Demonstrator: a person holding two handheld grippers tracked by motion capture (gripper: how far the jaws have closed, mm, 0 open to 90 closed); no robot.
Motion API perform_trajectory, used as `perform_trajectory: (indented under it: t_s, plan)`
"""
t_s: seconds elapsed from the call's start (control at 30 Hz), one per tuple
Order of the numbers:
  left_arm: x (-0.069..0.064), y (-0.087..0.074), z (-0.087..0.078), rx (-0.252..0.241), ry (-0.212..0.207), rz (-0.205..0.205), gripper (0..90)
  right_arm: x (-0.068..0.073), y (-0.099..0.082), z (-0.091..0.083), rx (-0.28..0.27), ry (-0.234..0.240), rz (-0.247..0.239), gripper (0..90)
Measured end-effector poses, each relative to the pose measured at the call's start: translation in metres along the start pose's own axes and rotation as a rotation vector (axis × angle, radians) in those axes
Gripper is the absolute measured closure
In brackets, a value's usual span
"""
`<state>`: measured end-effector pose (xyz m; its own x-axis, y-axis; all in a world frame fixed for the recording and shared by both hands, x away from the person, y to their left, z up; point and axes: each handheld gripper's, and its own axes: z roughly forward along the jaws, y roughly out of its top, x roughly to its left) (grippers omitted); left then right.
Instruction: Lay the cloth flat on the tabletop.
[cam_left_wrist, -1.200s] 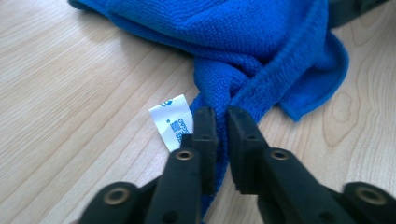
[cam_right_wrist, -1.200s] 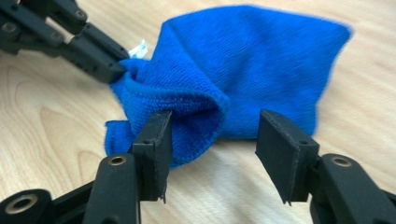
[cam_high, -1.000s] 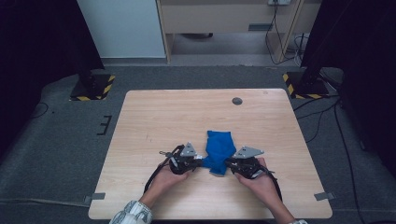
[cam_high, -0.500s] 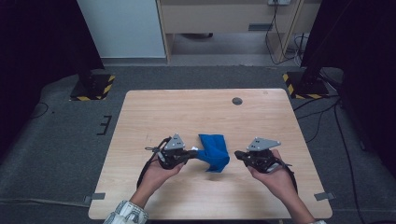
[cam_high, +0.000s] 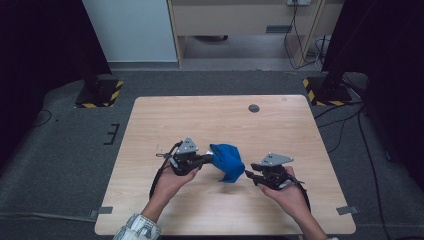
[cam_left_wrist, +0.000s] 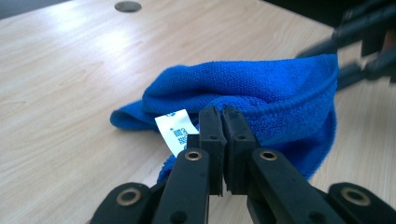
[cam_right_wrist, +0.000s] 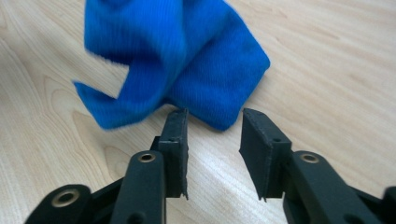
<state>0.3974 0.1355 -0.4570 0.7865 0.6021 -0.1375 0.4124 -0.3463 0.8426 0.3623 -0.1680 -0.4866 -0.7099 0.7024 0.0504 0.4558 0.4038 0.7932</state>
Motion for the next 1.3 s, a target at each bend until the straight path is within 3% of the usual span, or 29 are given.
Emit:
perform_trajectory:
  t_s: [0.17, 0.43, 0.63, 0.7, 0.8, 0.9, 1.07, 1.2, 1.3]
  plan:
    - [-0.001, 0.008, 0.004, -0.022, 0.019, -0.016, 87.3, 0.008, -0.003, 0.004, -0.045, 0.031, 0.011, 48.8]
    - [0.003, 0.009, 0.002, -0.040, 0.051, -0.048, 87.3, 0.032, -0.001, 0.017, -0.079, 0.082, -0.042, 35.5]
    - [0.002, 0.009, 0.002, -0.040, 0.044, -0.049, 87.3, 0.043, 0.003, 0.026, -0.113, 0.079, -0.056, 29.4]
    - [0.000, 0.010, 0.002, -0.038, 0.040, -0.043, 87.3, 0.043, 0.006, 0.027, -0.138, 0.065, -0.048, 36.5]
    - [-0.001, 0.010, 0.001, -0.037, 0.038, -0.041, 87.3, 0.037, 0.009, 0.021, -0.185, 0.048, -0.034, 64.1]
    - [-0.001, 0.012, -0.003, -0.037, 0.039, -0.038, 87.2, 0.026, 0.011, 0.012, -0.189, 0.038, -0.004, 79.5]
    - [-0.008, 0.022, -0.020, -0.059, 0.028, -0.016, 87.2, 0.014, 0.022, -0.016, -0.178, 0.043, 0.023, 84.5]
    - [-0.020, 0.041, -0.038, -0.096, -0.001, -0.001, 87.1, 0.002, 0.035, -0.048, -0.168, 0.082, 0.047, 84.6]
    - [-0.028, 0.053, -0.032, -0.039, 0.005, 0.029, 87.1, -0.010, 0.040, -0.055, -0.109, 0.086, 0.039, 84.2]
